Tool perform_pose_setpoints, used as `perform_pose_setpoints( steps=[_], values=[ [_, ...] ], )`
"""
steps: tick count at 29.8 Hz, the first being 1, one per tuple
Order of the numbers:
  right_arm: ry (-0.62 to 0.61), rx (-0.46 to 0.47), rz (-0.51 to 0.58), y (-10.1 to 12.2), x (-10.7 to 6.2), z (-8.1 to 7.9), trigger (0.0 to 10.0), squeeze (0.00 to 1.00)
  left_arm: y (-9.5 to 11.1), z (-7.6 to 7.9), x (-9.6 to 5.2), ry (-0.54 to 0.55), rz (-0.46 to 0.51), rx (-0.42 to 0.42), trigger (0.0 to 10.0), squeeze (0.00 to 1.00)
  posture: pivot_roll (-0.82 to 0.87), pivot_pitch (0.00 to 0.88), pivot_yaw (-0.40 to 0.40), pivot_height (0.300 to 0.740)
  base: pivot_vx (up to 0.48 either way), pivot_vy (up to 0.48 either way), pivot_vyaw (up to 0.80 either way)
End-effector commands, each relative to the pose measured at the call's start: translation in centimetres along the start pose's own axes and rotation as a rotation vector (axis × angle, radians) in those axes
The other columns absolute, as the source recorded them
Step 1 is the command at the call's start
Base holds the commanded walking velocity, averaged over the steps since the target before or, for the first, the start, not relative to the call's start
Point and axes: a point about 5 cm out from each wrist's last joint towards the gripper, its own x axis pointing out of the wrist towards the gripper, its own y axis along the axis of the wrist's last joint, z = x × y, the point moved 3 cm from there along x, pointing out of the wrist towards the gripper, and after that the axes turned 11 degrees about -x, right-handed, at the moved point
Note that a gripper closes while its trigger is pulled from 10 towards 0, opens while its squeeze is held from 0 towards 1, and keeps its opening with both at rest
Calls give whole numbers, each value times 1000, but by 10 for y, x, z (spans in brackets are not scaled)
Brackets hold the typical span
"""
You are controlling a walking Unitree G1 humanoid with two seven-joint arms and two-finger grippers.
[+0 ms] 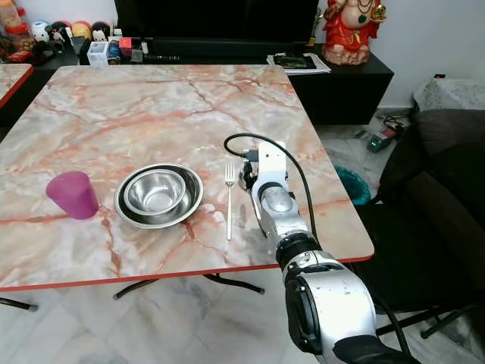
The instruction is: Setting the table
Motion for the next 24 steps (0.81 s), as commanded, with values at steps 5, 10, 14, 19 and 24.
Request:
perform_pose_setpoints(
  steps=[5,10,14,19,24],
  values=[
    [-94,-19,163,2,-12,23,10000,0,20,13,6,-20,29,2,10000,0,71,0,-48,740,0,0,0],
    [-111,-24,207,-13,-27,25,10000,0,33,19,10,-33,47,0,10000,0,45,0,-38,740,0,0,0],
    [-118,-51,242,-21,-38,25,10000,0,43,26,12,-46,57,9,10000,0,10,0,-26,740,0,0,0],
    [-123,-48,235,-27,-45,21,10000,0,50,33,14,-64,60,21,10000,0,-7,0,-12,740,0,0,0],
    [-143,-28,224,-29,-47,20,10000,0,50,36,14,-71,54,28,10000,0,-12,0,-3,740,0,0,0]
  ],
)
